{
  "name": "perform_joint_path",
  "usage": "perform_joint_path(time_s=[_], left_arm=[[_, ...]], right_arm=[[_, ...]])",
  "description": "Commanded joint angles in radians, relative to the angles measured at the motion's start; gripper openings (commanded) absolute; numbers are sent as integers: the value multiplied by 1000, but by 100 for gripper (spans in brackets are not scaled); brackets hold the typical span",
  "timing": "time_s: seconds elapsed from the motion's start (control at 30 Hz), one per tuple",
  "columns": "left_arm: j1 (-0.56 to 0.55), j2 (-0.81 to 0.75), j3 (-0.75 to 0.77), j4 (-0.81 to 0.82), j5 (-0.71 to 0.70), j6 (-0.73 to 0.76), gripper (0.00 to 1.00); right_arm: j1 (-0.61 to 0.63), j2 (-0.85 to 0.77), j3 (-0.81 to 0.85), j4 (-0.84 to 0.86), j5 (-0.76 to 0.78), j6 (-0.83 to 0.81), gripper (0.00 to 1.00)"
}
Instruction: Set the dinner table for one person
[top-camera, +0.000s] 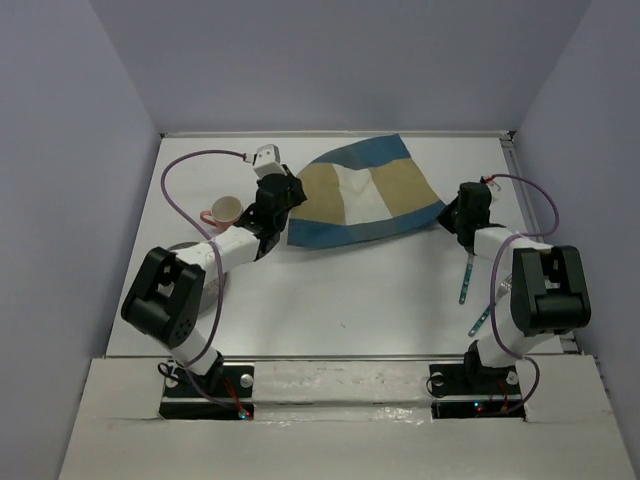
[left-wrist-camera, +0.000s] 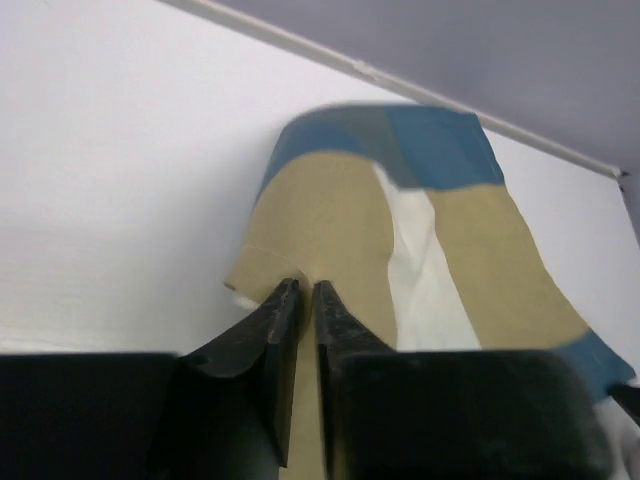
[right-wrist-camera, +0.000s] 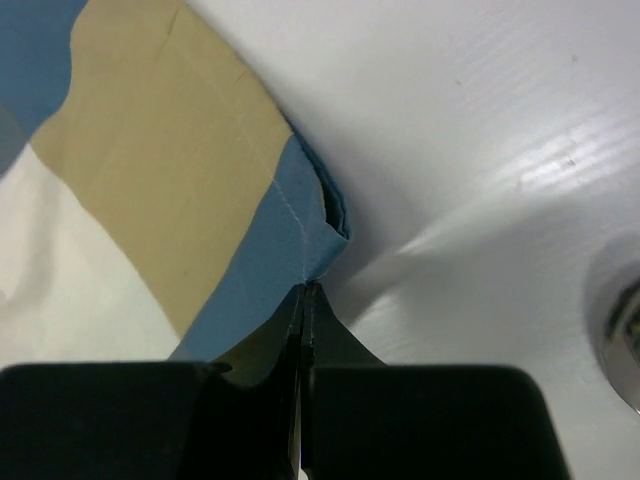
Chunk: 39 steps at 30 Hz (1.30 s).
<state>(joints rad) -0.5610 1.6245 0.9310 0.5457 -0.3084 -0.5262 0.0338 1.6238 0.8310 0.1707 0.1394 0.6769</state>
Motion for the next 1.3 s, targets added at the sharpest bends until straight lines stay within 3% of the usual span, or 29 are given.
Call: perform_joint_path(time_s=[0.0,0.1,0.2,0.3,0.53,0.63,0.73,1.27], left_arm=[[30,-40,-17,20,-73,57,43],[61,-28,12,-30,-81,55,61],[69,-93,-12,-61,-86,42,94],[17,-181,-86,-75,-124,37,99],[-178,-324,-308,-130,-153,-73,98],[-224,-368,-424,-130,-135,-185,78],[-260,-393,-526,-133,-161,-267,65],[-263,-256,-541,-150,-230,-382,54]], right_arm=[[-5,-97,-64,26,83,-33,0],[-5,-171,-116,4,106,-49,0],[-5,-223,-159,-5,105,-57,0],[-5,-232,-167,-11,94,-60,0],[-5,-265,-196,-17,39,-65,0],[-5,-288,-213,-19,22,-68,0],[-5,-309,-228,-17,2,-74,0],[-5,-340,-251,-16,-37,-96,0]])
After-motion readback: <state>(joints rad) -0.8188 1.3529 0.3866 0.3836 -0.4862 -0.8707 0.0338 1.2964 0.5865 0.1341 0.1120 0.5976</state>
